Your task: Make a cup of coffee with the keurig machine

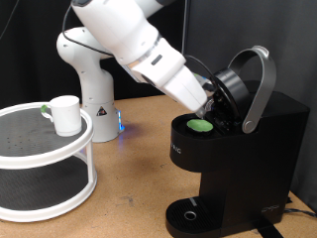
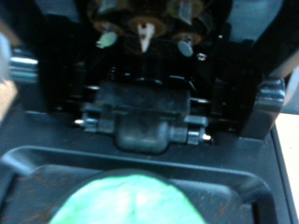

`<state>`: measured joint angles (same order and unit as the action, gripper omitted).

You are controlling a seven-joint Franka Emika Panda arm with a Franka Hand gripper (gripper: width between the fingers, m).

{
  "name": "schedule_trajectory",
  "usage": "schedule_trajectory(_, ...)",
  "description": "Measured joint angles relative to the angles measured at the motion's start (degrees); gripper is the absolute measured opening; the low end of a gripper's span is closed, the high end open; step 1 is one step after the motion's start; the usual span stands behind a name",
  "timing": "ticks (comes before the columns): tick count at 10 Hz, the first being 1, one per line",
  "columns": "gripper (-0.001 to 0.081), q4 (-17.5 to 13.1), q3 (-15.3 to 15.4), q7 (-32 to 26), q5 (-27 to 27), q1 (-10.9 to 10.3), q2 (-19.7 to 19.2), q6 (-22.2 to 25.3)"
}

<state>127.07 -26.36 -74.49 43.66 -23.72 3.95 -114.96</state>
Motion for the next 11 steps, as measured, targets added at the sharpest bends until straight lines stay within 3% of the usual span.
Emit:
schedule_trajectory(1, 0.0805, -0.02, -0.44, 0.0, -0.01, 0.5, 0.61, 1.64)
schedule_trajectory(4, 0.0805, 0.54, -0.4, 0.01, -0.1, 0.57, 0.69, 0.16)
schedule_trajectory(7, 0.0805, 0.79, -0.98, -0.58, 2.34, 1.07, 3.55, -0.73)
schedule_trajectory(11, 0.0805, -1.08, -2.13, 2.66, 2.52, 1.84, 8.59, 4.16)
